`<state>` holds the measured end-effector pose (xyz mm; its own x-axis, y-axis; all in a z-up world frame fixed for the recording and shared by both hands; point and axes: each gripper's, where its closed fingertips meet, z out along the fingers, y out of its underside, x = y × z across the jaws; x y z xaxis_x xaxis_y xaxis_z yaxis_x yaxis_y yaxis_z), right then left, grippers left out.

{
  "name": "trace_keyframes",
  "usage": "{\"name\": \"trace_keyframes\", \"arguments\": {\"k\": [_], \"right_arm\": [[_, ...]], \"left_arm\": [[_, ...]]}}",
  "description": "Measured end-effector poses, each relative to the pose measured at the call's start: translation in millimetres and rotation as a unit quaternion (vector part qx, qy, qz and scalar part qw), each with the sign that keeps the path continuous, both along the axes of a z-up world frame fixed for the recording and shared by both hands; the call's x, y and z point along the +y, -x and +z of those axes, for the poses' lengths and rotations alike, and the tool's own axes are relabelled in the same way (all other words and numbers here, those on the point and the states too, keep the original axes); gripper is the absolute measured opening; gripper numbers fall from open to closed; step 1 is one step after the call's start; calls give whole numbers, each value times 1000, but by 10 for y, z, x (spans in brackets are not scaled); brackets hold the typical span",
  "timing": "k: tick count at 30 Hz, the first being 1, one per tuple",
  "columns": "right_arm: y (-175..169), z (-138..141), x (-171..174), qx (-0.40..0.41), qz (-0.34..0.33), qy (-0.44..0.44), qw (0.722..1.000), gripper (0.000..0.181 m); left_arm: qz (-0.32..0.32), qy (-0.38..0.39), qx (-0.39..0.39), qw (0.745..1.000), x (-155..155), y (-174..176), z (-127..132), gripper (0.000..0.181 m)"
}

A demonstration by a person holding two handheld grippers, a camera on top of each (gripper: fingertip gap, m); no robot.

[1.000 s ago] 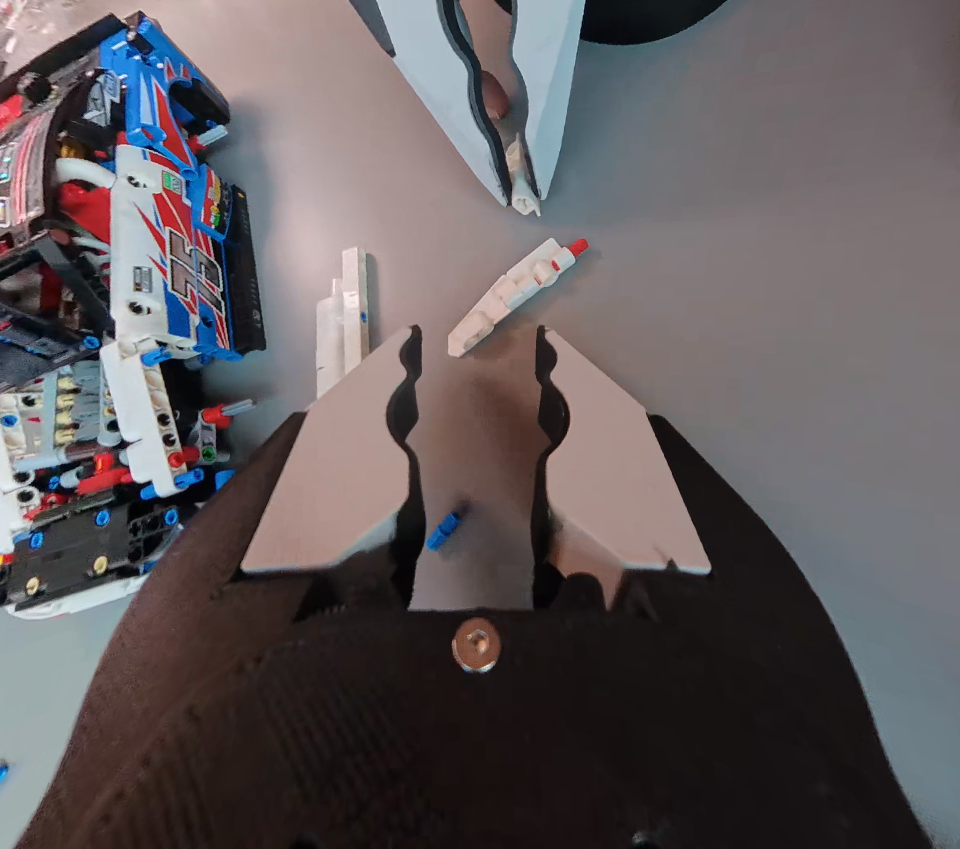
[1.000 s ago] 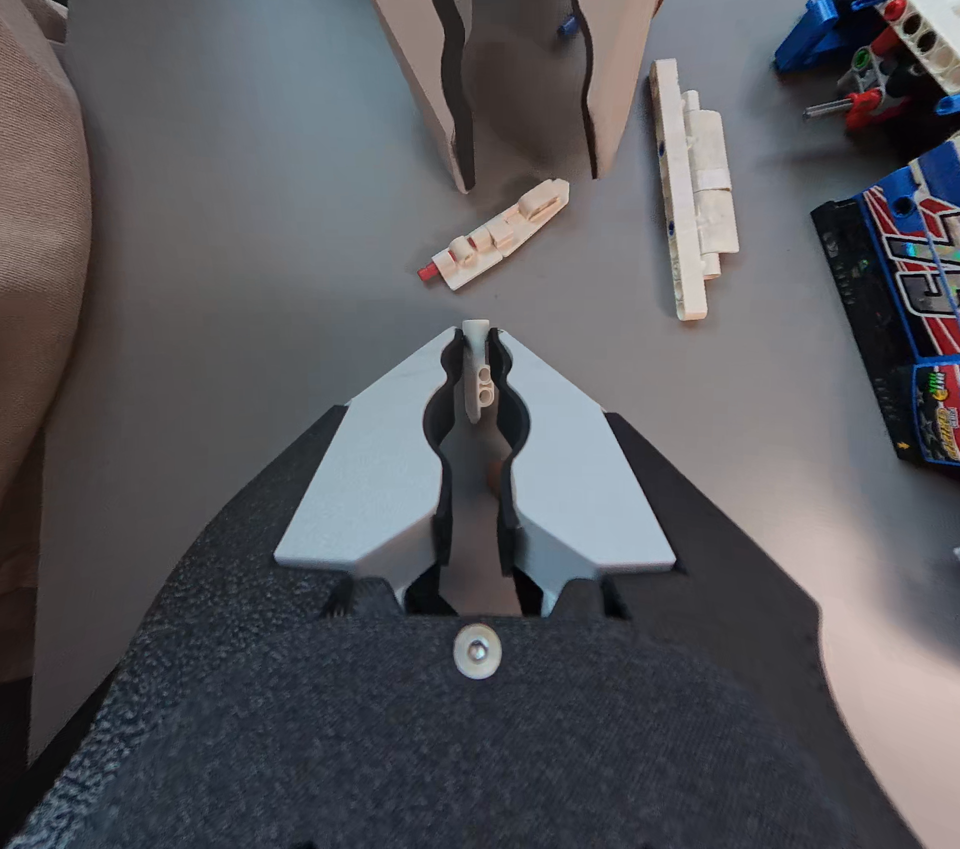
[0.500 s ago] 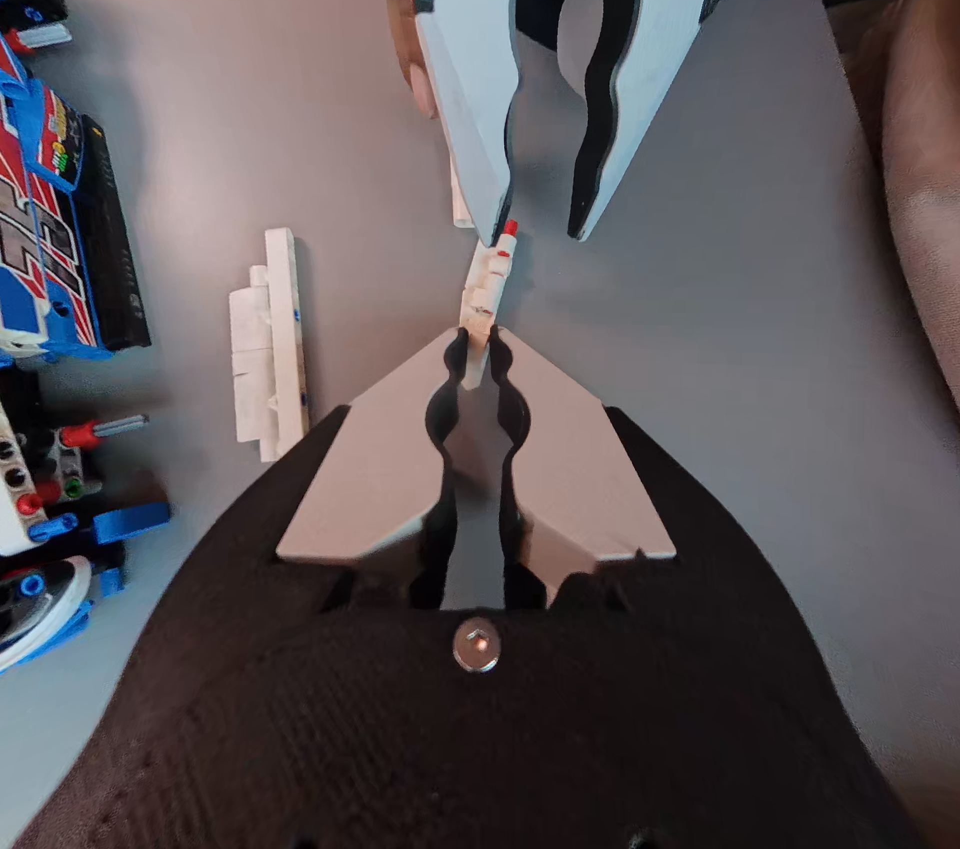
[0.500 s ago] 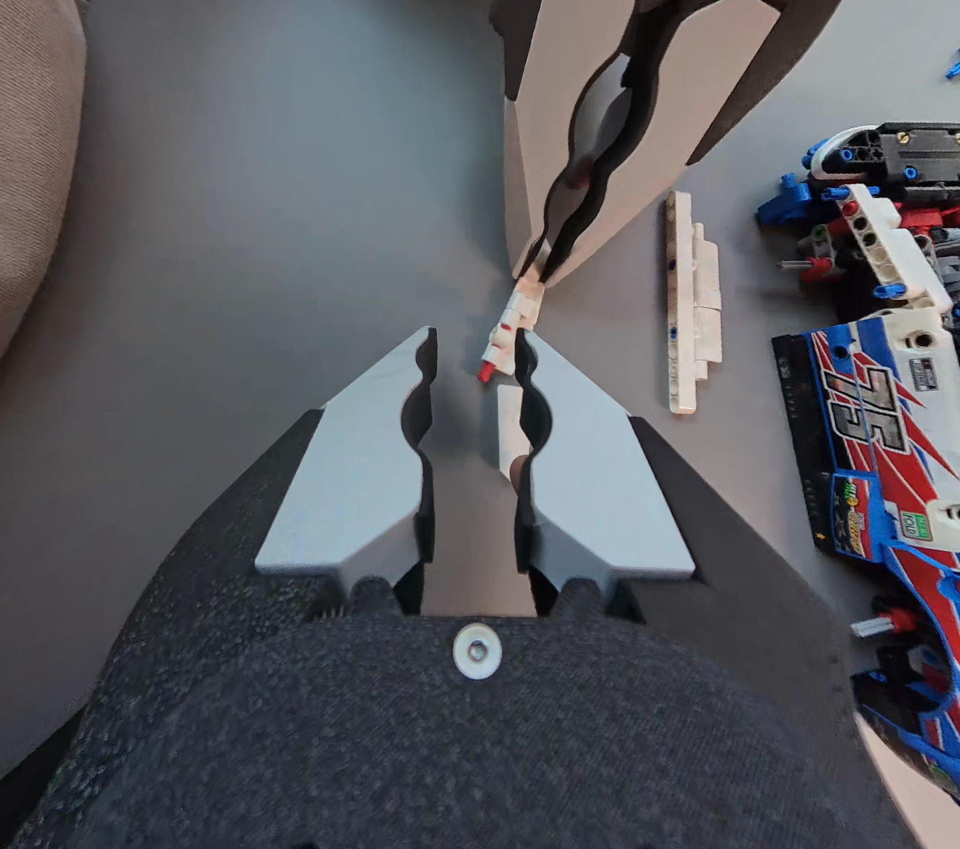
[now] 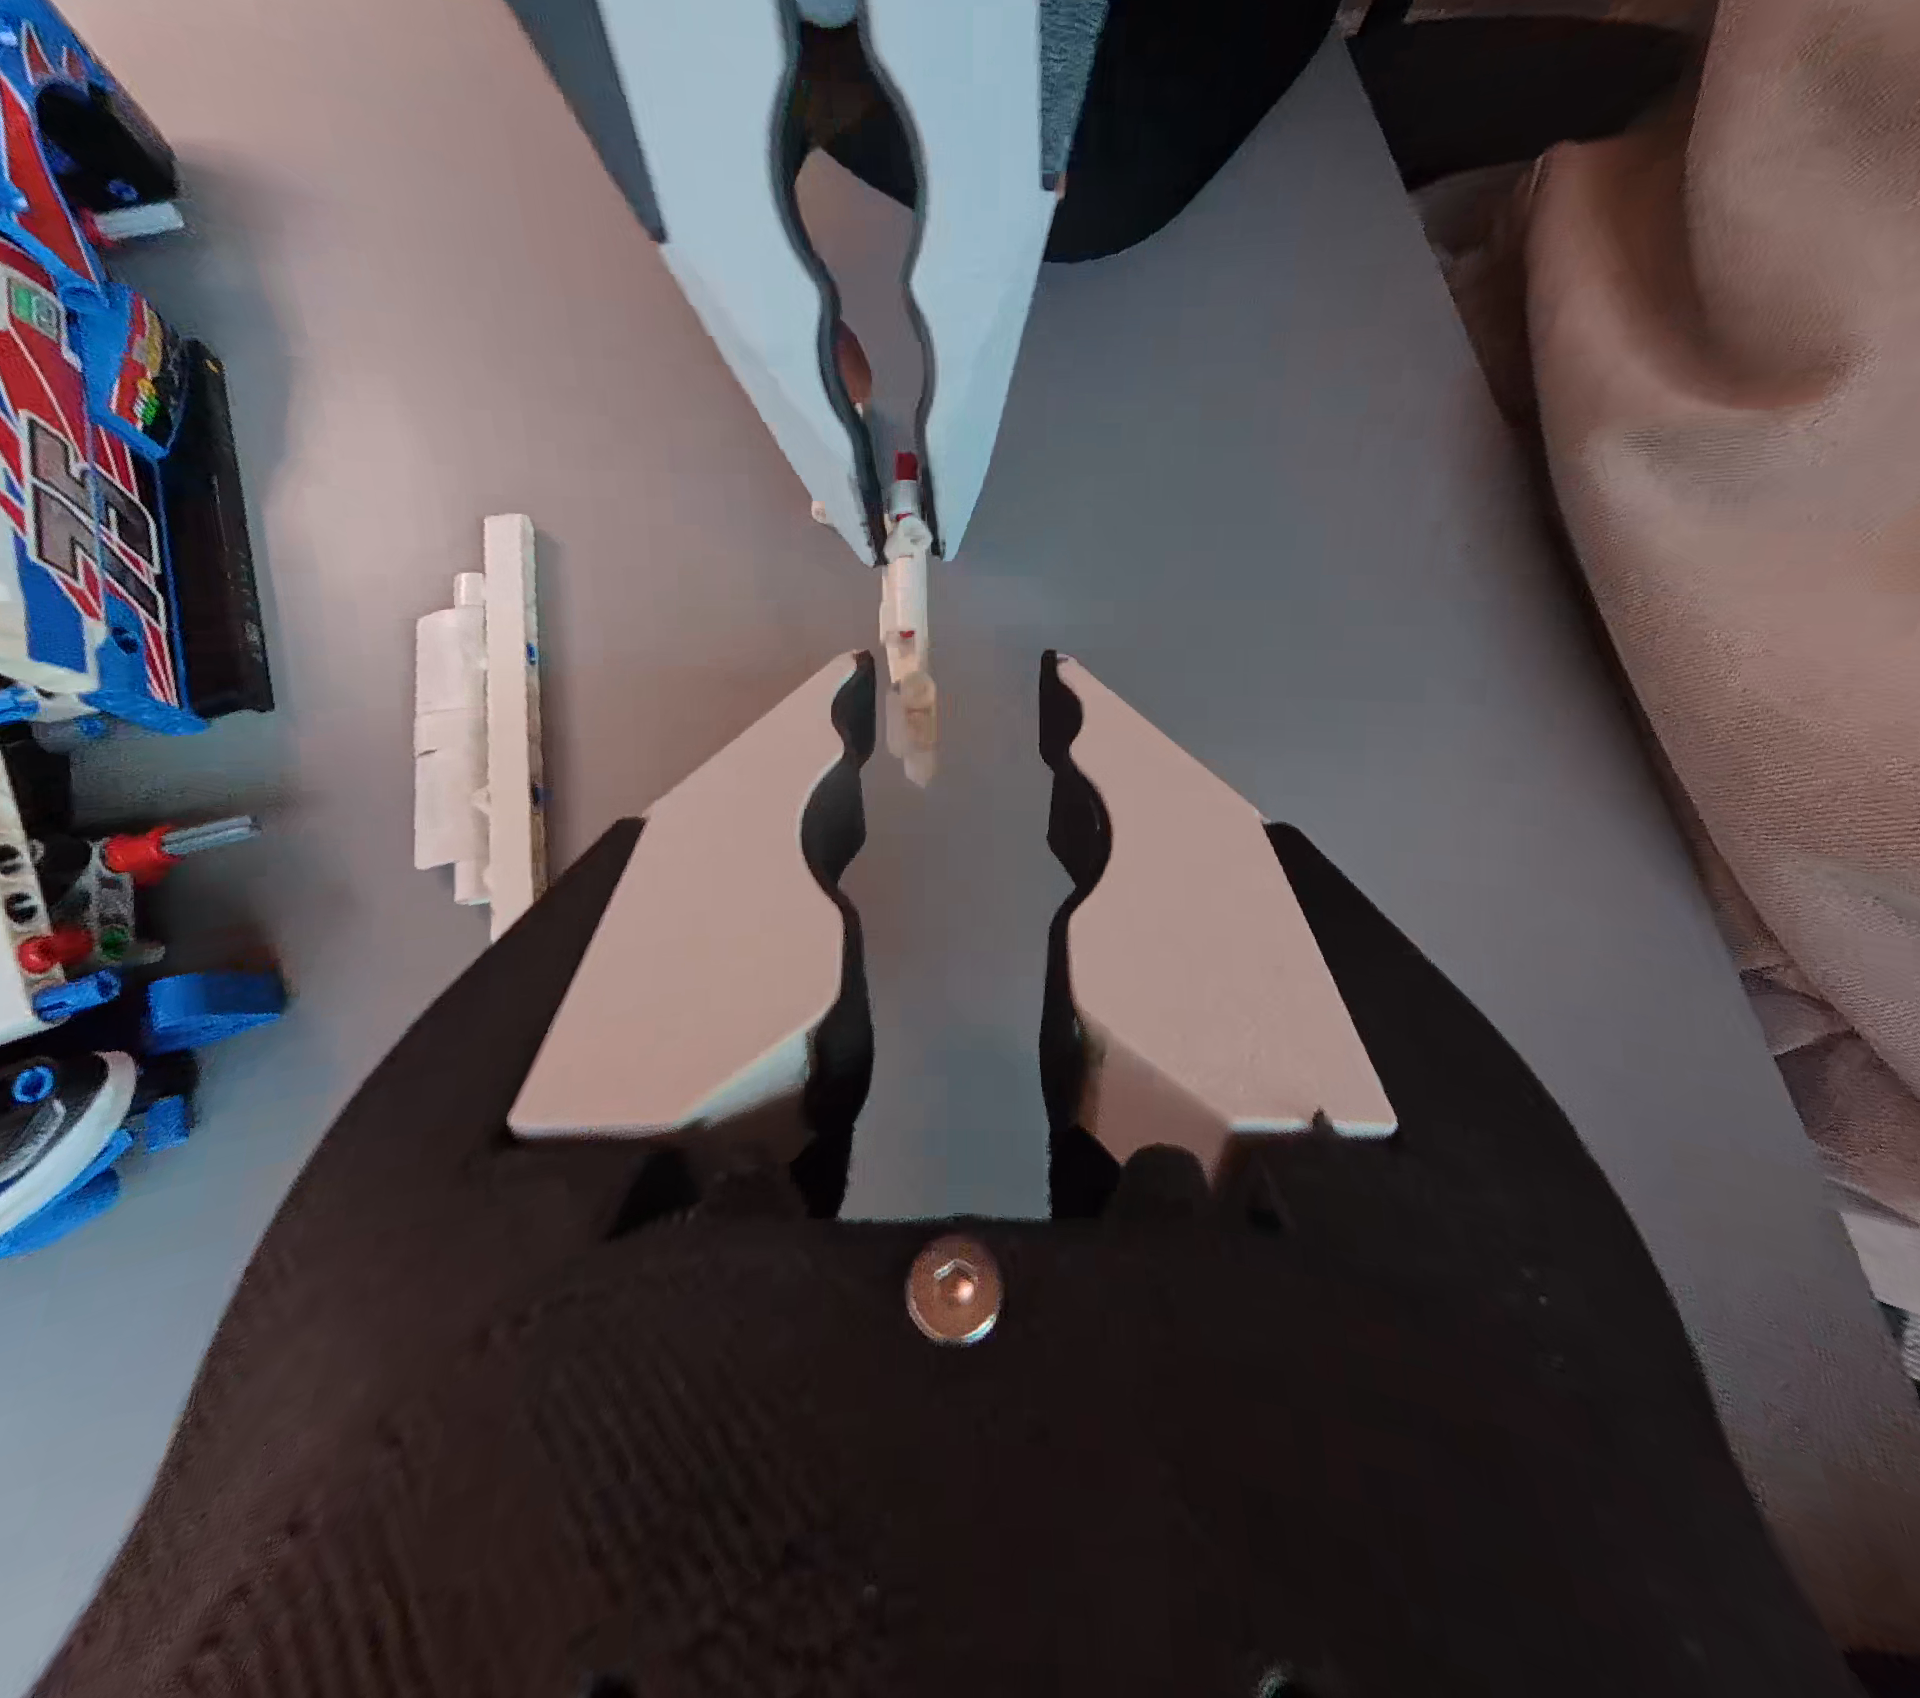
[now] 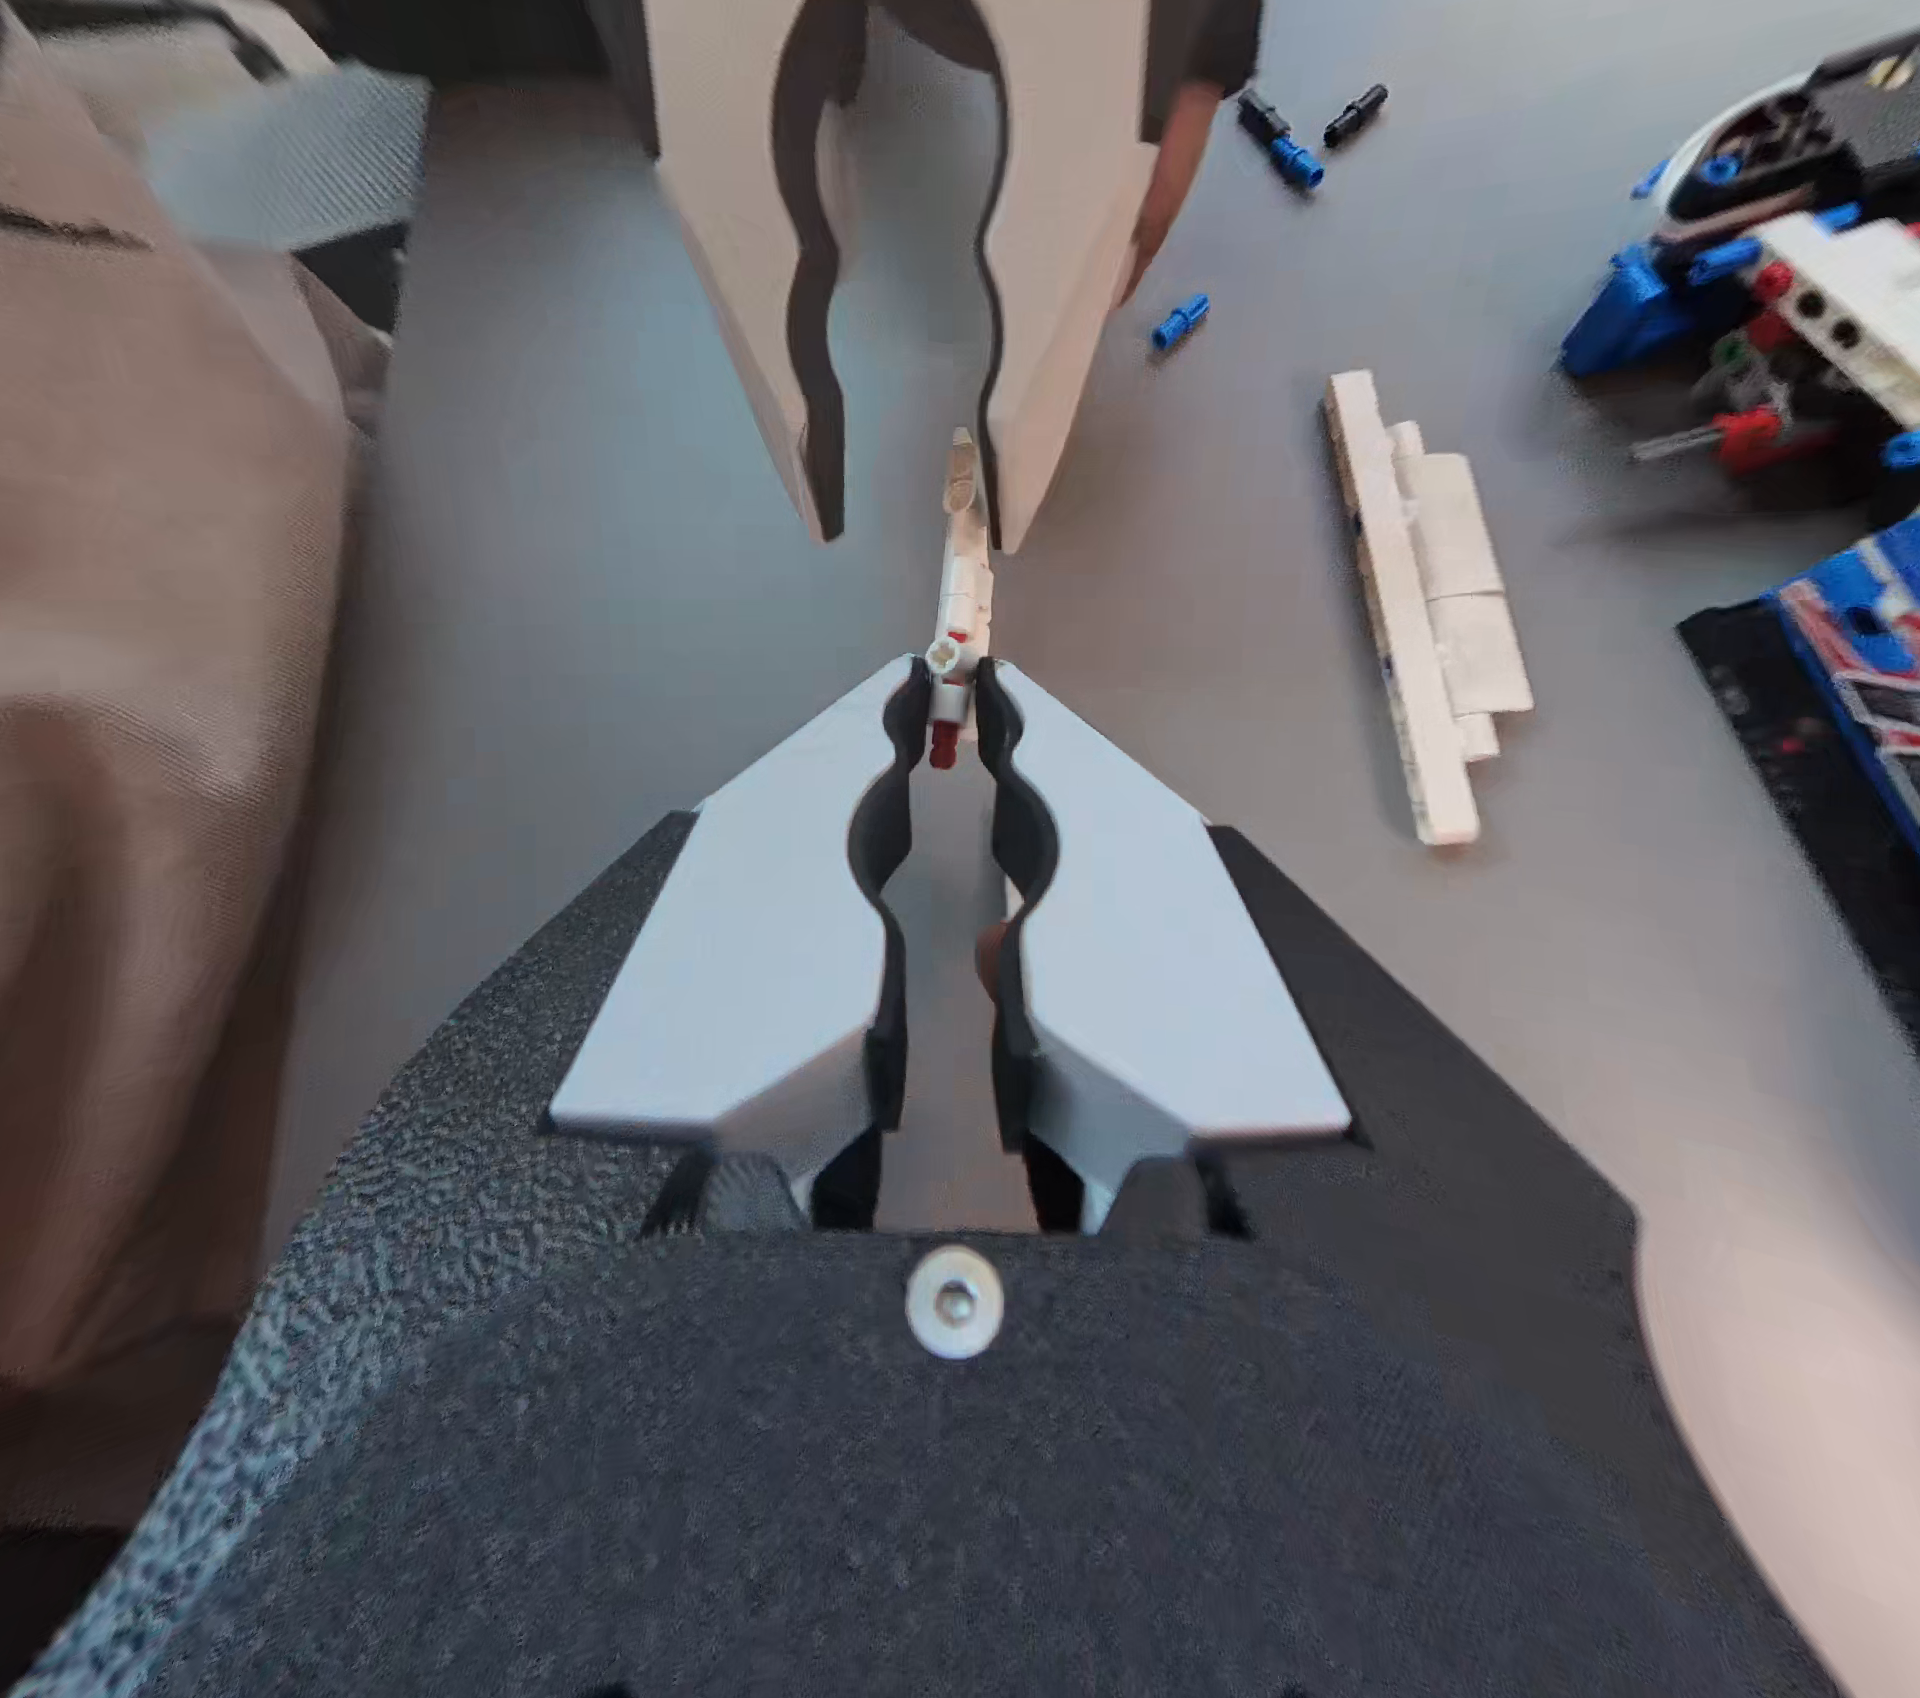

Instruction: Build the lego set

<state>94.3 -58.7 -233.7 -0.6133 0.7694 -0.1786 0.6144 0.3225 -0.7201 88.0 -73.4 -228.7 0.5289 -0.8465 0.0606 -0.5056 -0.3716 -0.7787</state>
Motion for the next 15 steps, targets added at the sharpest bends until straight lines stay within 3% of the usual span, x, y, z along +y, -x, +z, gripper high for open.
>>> {"name": "trace_keyframes", "arguments": {"k": [1, 3, 5, 10, 15], "right_arm": [[-4, 23, -41, -28, -8, 52, 998, 6], [-2, 86, -113, -63, -15, 137, 988, 6], [2, 100, -118, -71, -17, 163, 984, 7], [-52, 71, 86, 15, 4, 12, 1000, 19], [-96, 123, -152, 120, 64, -84, 987, 29]], "left_arm": [[2, -16, 15, 1000, 2, -17, -4, 28], [11, -39, 49, 998, 16, -18, -45, 17], [20, -34, 60, 997, 15, -7, -91, 5], [47, 111, -22, 992, -103, -7, -147, 5], [41, 201, -132, 970, -172, -147, -45, 5]]}}
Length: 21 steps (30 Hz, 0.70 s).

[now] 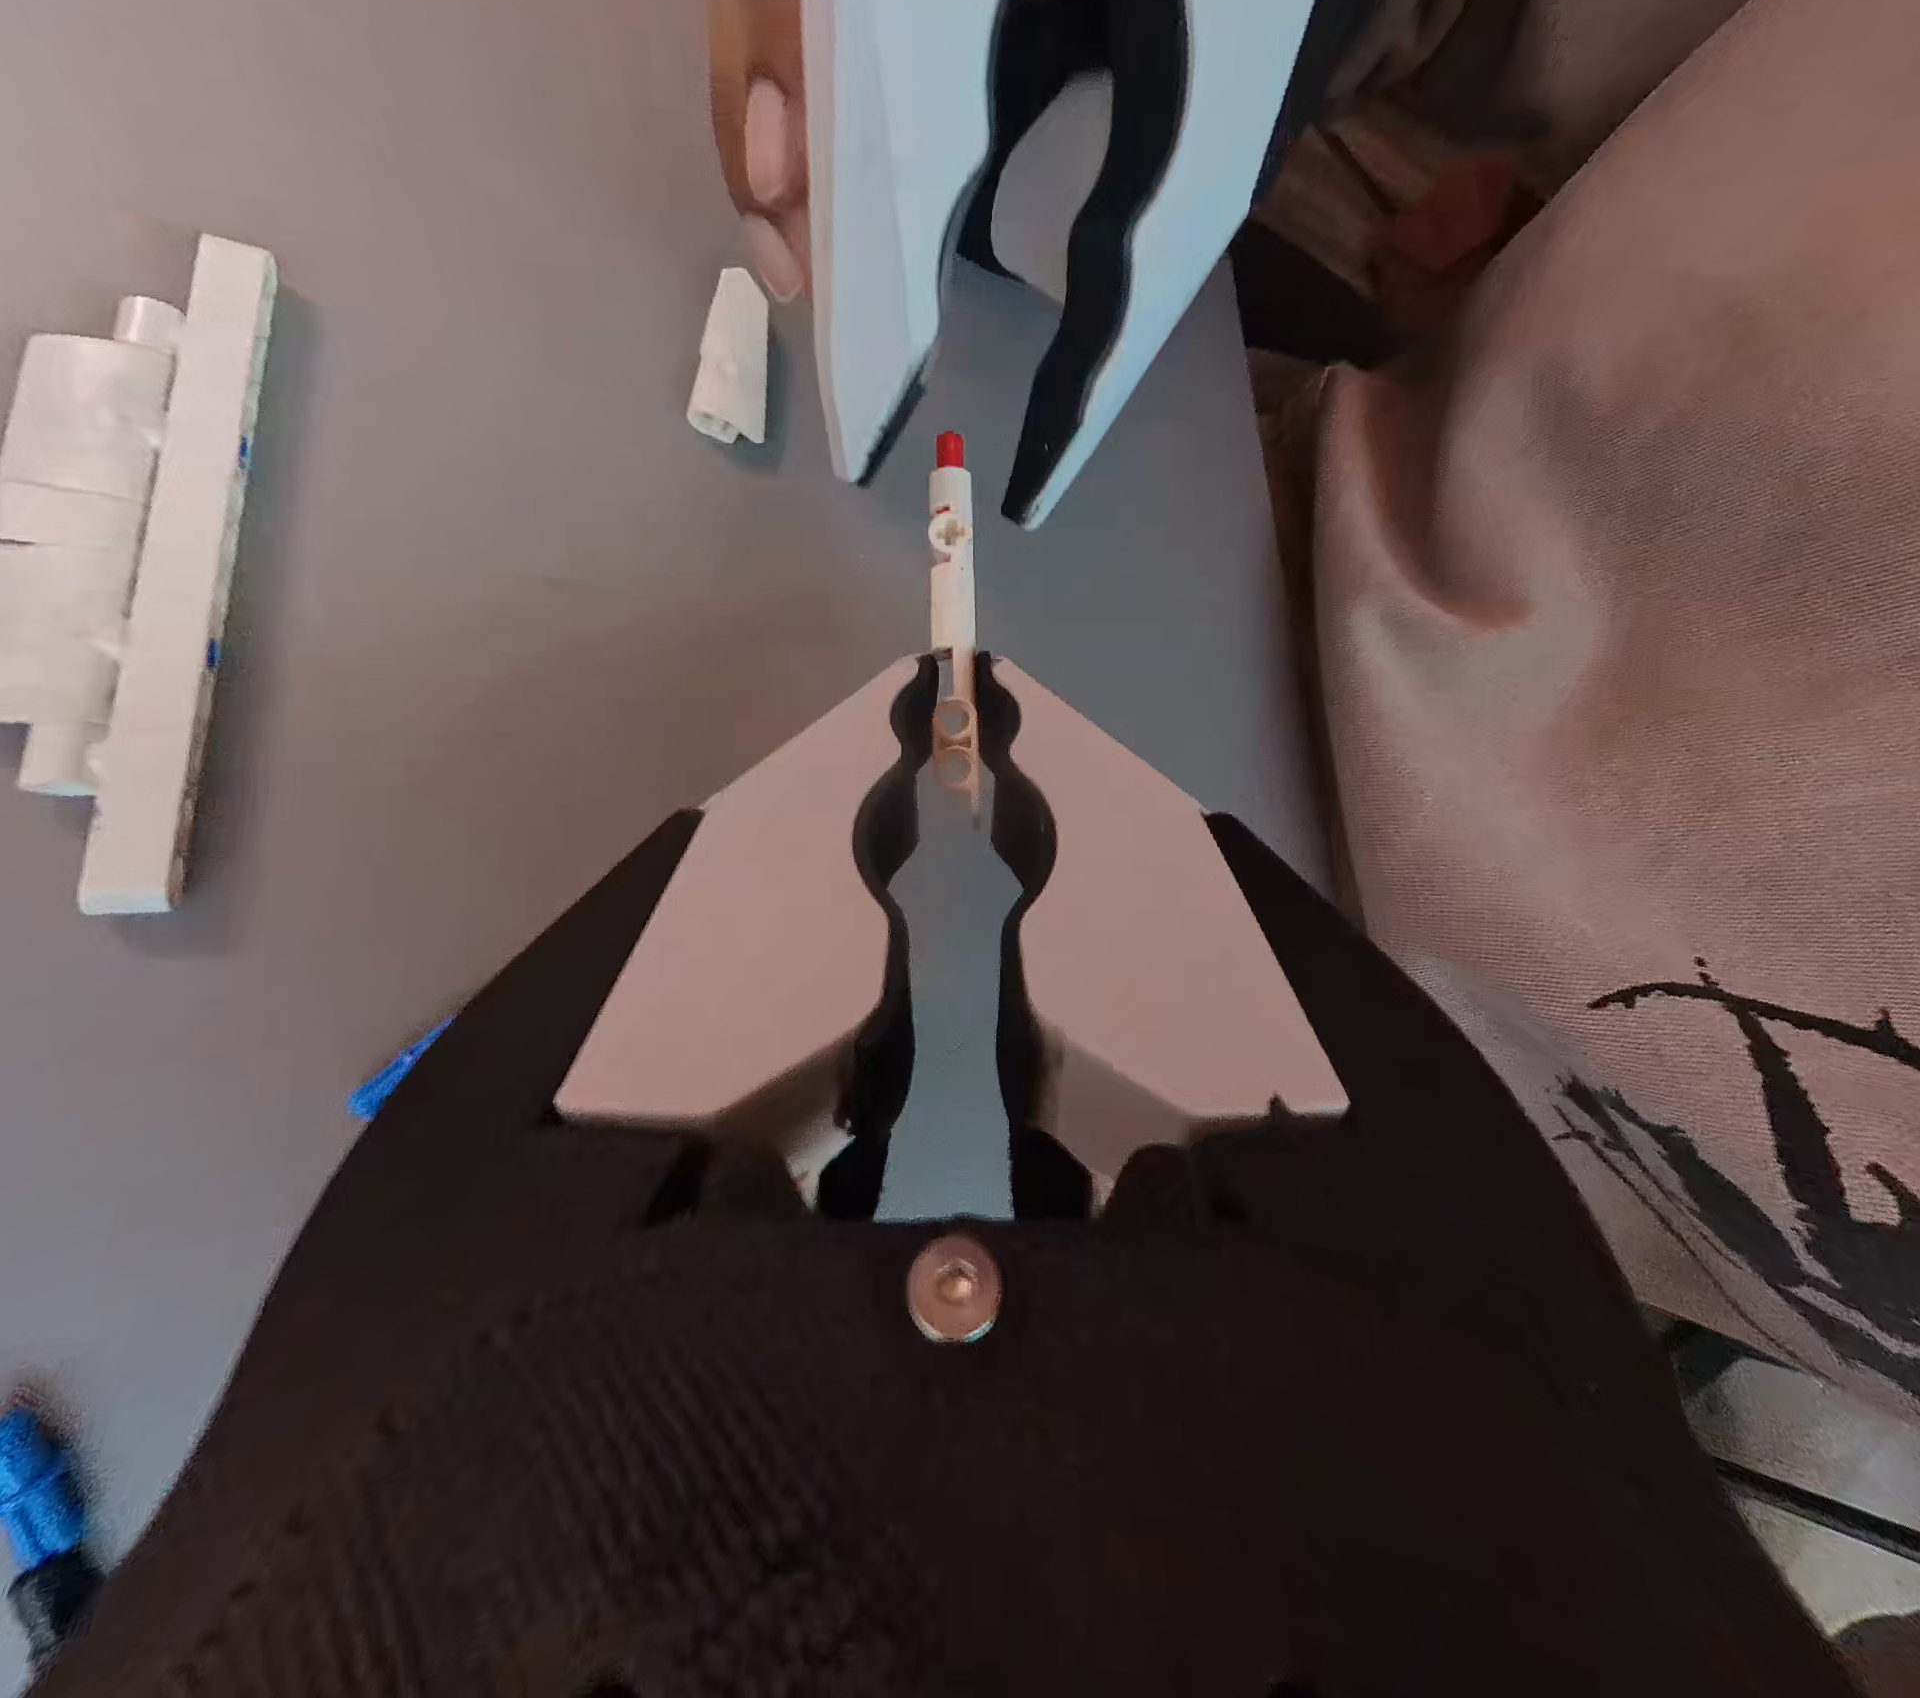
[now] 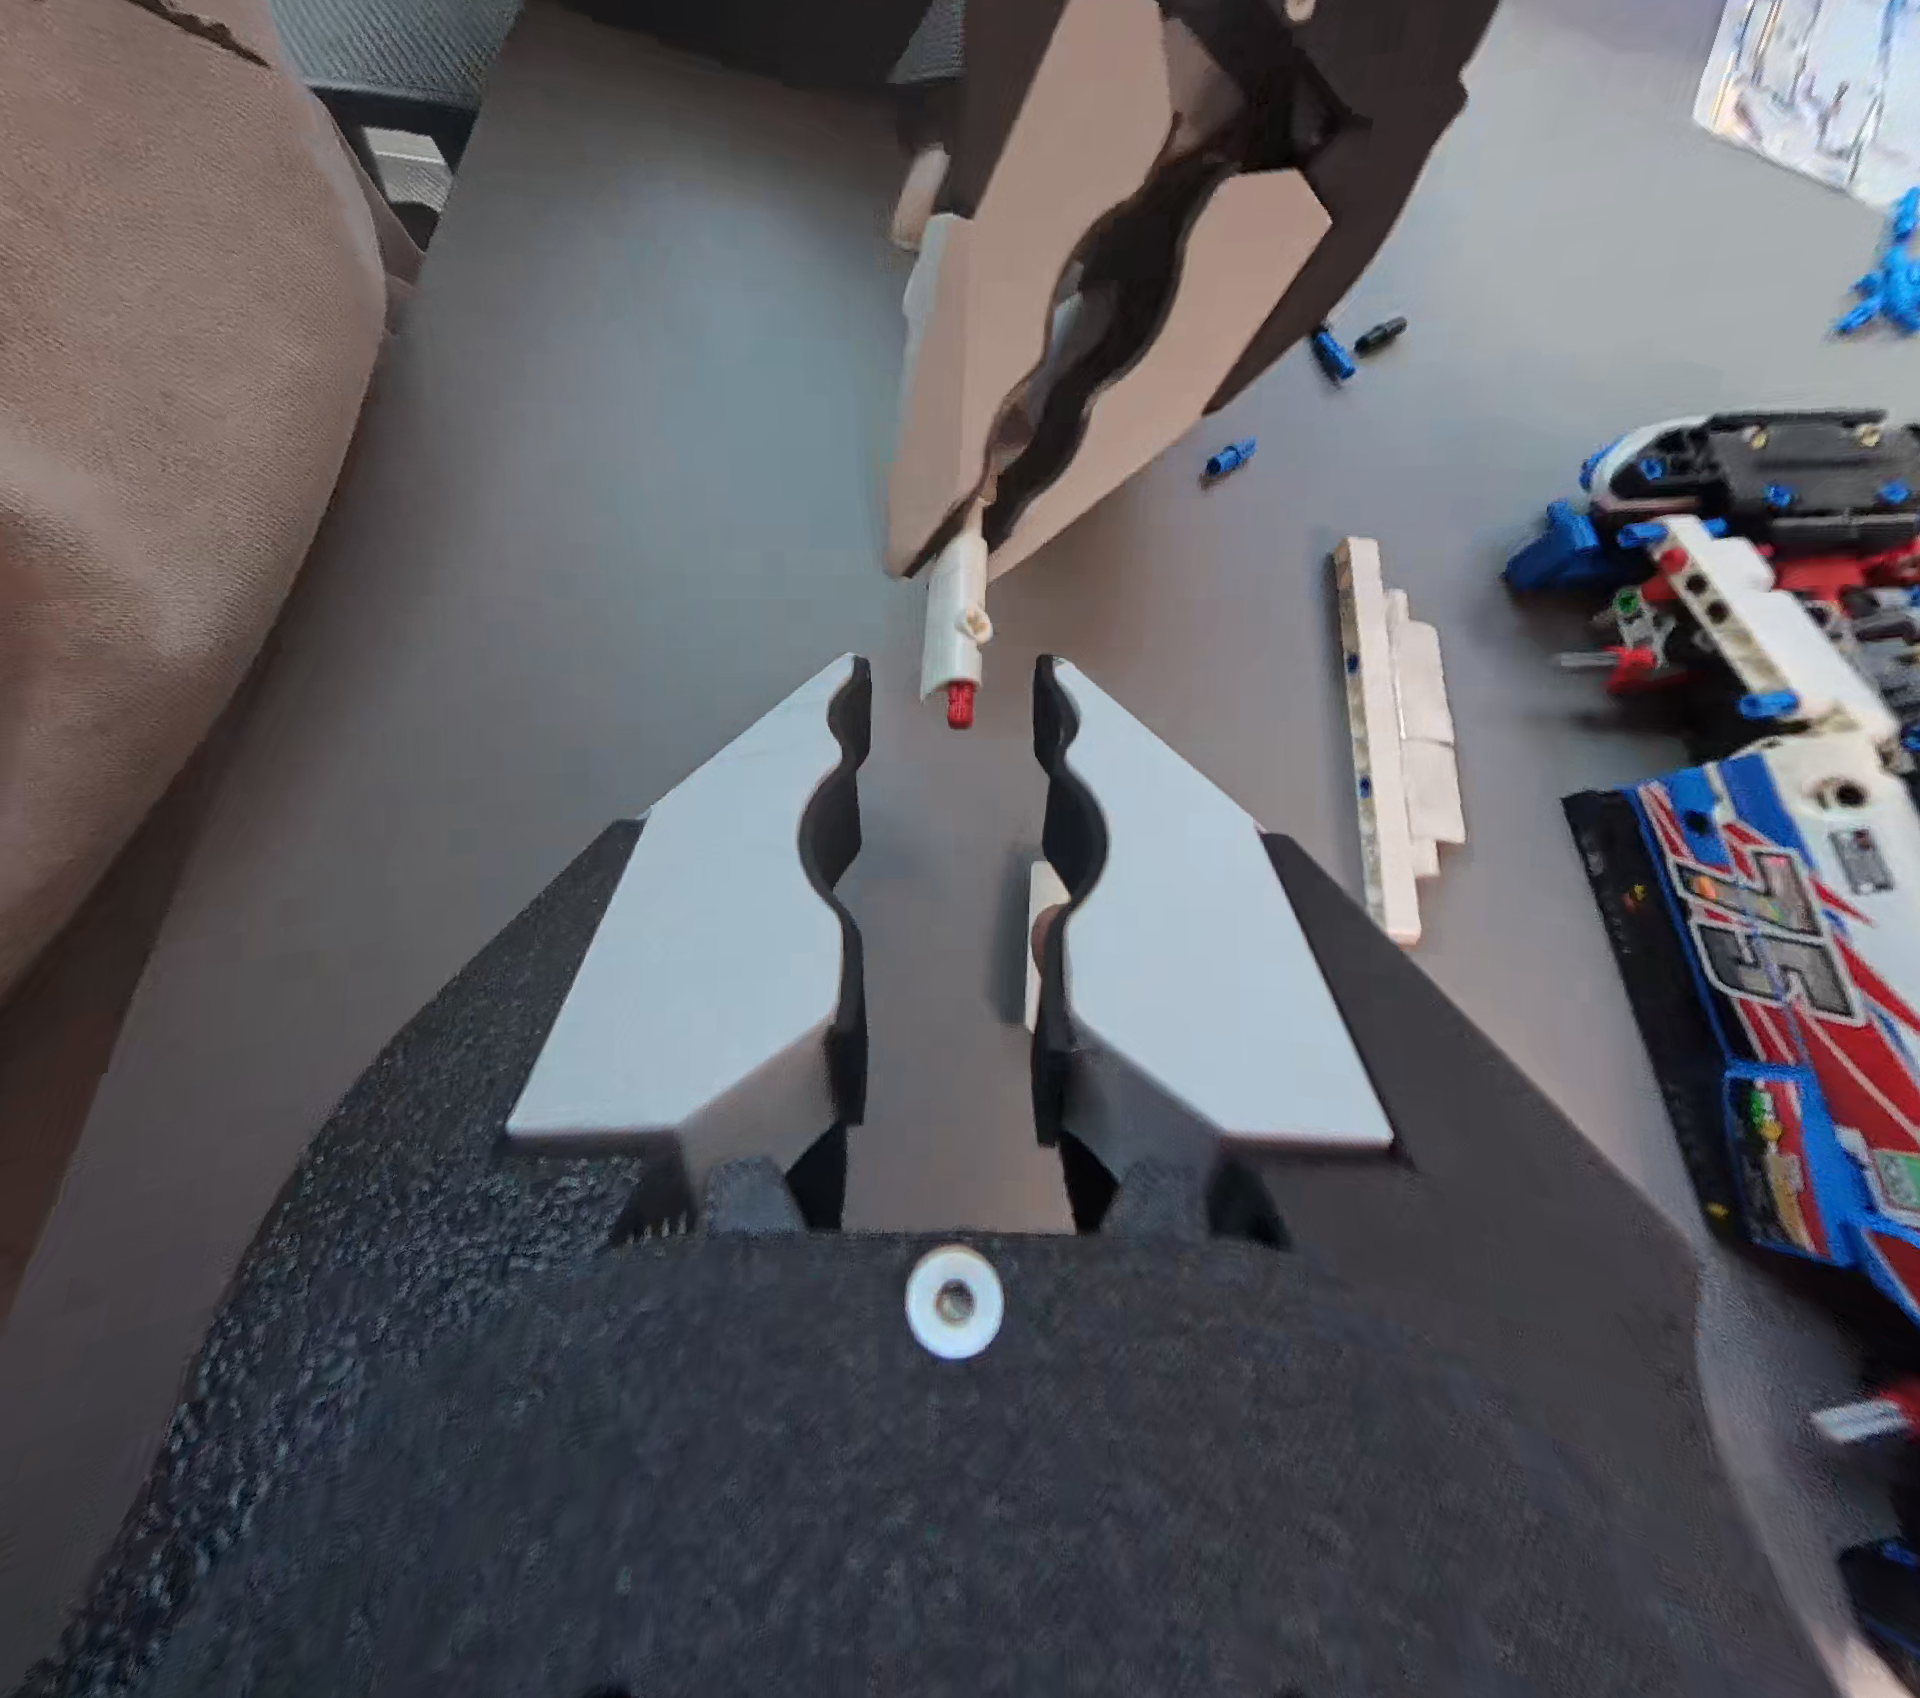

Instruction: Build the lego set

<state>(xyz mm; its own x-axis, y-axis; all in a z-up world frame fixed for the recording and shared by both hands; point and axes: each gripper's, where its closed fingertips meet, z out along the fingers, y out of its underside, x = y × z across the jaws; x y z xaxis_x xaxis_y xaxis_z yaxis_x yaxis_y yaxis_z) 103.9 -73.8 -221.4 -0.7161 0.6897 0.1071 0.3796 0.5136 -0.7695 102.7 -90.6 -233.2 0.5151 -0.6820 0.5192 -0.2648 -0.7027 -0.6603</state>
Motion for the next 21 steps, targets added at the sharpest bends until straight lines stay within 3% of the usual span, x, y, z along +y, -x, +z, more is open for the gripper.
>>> {"name": "trace_keyframes", "arguments": {"k": [3, 5, 10, 14, 18, 21], "right_arm": [[40, -23, -38, 48, 11, -63, 997, 19], [37, -75, -16, 22, 3, -61, 998, 11], [60, -158, 29, -107, -56, 72, 990, 5], [104, -103, 28, -159, -86, 167, 969, 5], [115, -93, 71, -176, -99, 209, 957, 5], [79, -67, 62, -126, -71, 165, 976, 7]], "left_arm": [[3, 17, -37, 999, 2, -47, 53, 5], [8, 14, -23, 1000, 23, -27, -2, 7], [-3, -98, 97, 990, 127, 45, -104, 17], [-6, -204, 212, 956, 231, 98, -148, 20], [-16, -267, 274, 924, 271, 104, -151, 11], [-2, -218, 217, 951, 224, 84, -118, 6]]}}
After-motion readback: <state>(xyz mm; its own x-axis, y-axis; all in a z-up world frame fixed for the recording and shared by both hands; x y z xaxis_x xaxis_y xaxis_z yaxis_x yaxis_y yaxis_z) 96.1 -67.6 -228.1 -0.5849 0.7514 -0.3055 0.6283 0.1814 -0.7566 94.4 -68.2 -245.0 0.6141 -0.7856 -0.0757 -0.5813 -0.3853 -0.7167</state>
